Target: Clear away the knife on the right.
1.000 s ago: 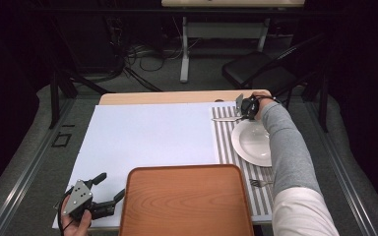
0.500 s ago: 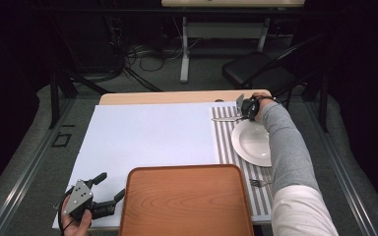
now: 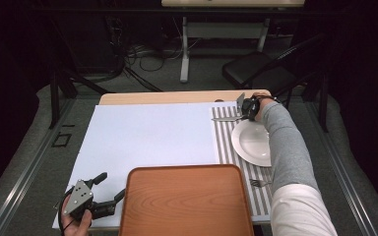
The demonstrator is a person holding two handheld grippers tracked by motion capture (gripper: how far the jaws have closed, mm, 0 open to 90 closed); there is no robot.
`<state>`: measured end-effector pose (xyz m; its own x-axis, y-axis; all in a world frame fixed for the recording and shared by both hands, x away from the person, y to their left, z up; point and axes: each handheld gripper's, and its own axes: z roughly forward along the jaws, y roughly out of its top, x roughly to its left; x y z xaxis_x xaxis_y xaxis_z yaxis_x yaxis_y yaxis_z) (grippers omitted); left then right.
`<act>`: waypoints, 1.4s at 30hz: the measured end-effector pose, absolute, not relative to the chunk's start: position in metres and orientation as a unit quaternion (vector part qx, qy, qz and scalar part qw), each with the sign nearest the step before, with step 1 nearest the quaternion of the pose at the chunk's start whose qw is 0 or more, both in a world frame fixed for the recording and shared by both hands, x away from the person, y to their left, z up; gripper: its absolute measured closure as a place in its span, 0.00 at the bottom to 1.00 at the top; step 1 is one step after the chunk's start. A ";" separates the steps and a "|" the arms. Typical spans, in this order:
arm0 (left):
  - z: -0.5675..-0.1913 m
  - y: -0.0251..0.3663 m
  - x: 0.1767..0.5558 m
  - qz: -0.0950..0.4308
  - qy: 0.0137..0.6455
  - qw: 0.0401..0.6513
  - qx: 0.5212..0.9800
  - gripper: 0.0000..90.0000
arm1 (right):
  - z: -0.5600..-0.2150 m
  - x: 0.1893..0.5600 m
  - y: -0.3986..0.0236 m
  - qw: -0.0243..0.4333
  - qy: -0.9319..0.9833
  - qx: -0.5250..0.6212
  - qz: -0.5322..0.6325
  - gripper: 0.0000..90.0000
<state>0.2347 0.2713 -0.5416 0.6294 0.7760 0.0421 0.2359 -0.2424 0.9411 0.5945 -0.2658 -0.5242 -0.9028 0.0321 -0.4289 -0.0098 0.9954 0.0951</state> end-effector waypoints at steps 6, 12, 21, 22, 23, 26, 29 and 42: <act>-0.541 0.272 0.234 0.264 0.341 0.512 0.743 0.17 | -0.526 0.596 -0.264 0.218 0.975 0.004 0.050 0.71; -0.542 0.272 0.234 0.264 0.342 0.512 0.742 0.17 | -0.527 0.596 -0.263 0.214 0.976 0.011 0.045 0.74; -0.542 0.272 0.233 0.265 0.342 0.512 0.742 0.17 | -0.530 0.597 -0.261 0.213 0.977 0.003 0.029 0.78; -0.542 0.272 0.234 0.265 0.342 0.513 0.742 0.17 | -0.530 0.597 -0.261 0.212 0.977 0.007 0.030 0.78; -0.542 0.272 0.234 0.265 0.342 0.513 0.742 0.17 | -0.530 0.598 -0.261 0.213 0.977 0.002 0.032 0.78; -0.541 0.272 0.234 0.266 0.342 0.512 0.742 0.17 | -0.530 0.598 -0.260 0.212 0.977 0.003 0.027 0.79; -0.541 0.272 0.234 0.266 0.341 0.513 0.742 0.17 | -0.530 0.598 -0.259 0.206 0.978 0.005 0.026 0.82; -0.541 0.272 0.233 0.266 0.341 0.513 0.741 0.17 | -0.531 0.596 -0.259 0.200 0.979 0.007 0.022 0.88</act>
